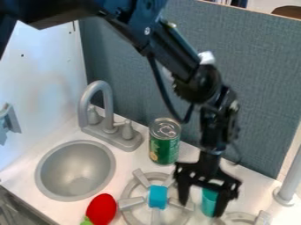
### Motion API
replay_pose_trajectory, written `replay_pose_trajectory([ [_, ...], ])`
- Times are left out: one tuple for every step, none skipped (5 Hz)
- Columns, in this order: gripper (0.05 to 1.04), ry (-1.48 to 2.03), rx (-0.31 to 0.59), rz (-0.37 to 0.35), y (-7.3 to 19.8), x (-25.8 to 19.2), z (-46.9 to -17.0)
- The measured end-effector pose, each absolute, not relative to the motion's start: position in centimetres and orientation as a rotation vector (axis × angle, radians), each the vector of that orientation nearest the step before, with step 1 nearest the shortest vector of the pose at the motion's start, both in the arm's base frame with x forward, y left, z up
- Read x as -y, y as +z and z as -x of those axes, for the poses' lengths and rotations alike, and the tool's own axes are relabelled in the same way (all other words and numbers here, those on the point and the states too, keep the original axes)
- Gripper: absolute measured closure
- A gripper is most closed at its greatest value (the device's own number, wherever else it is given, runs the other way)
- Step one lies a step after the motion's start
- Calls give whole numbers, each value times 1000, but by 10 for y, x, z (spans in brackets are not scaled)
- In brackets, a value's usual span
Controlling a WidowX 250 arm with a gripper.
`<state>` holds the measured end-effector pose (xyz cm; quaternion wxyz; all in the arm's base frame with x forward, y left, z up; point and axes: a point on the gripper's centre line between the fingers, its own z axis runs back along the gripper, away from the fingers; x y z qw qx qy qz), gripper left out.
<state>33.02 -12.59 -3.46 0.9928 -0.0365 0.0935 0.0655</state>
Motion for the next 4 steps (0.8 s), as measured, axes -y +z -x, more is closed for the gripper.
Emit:
replay_pose_trajectory([
  [83, 118, -142, 73, -28, 144, -344],
  [83, 135, -134, 53, -35, 148, -354],
  [83, 149, -153, 22, -47, 148, -364],
  [83, 161, -166, -19, -57, 145, -371],
])
